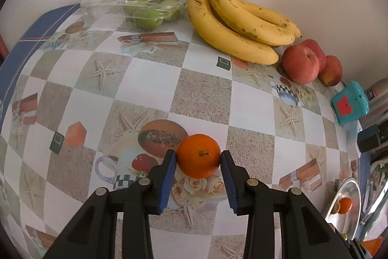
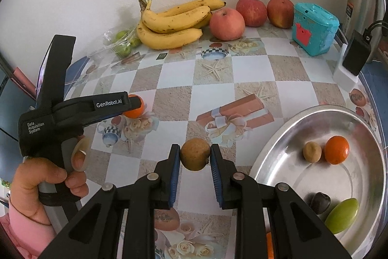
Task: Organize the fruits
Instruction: 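Close the left tool on the last orange while the right tool holds the kiwi, then carry the kiwi in the right tool and orange in the left tool over the basin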
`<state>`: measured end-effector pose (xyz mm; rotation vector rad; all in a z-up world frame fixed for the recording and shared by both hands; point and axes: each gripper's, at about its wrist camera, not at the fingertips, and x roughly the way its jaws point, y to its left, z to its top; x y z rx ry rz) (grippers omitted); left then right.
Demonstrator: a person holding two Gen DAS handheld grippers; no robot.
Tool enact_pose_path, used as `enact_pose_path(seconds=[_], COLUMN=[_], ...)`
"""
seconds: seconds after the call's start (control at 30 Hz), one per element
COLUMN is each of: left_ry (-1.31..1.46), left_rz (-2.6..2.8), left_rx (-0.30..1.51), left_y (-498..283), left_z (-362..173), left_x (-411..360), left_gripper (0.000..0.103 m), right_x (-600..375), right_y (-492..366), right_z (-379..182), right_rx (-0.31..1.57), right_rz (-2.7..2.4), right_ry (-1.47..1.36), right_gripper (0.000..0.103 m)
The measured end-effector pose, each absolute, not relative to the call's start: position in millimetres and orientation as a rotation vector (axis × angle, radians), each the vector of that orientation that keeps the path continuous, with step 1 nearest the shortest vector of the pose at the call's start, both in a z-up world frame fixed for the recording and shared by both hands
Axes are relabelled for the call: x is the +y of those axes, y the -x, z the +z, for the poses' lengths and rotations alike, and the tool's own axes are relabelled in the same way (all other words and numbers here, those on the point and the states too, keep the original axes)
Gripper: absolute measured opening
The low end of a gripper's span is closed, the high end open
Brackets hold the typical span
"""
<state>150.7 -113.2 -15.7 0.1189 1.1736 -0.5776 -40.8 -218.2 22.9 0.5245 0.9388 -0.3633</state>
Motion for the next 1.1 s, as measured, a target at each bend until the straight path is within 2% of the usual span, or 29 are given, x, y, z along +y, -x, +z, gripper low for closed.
enact_pose_path(seconds=[1.1], left_ry=[-0.025], left_rz=[-0.514], left_rx=[1.21], left_y=[-99], left_z=[28], left_x=[-67], left_gripper=[0.039], right_x=[-222], right_y=[57], right_z=[24], right_rx=[0.933], right_rz=[-0.355], right_ry=[-0.612], right_gripper=[0.026])
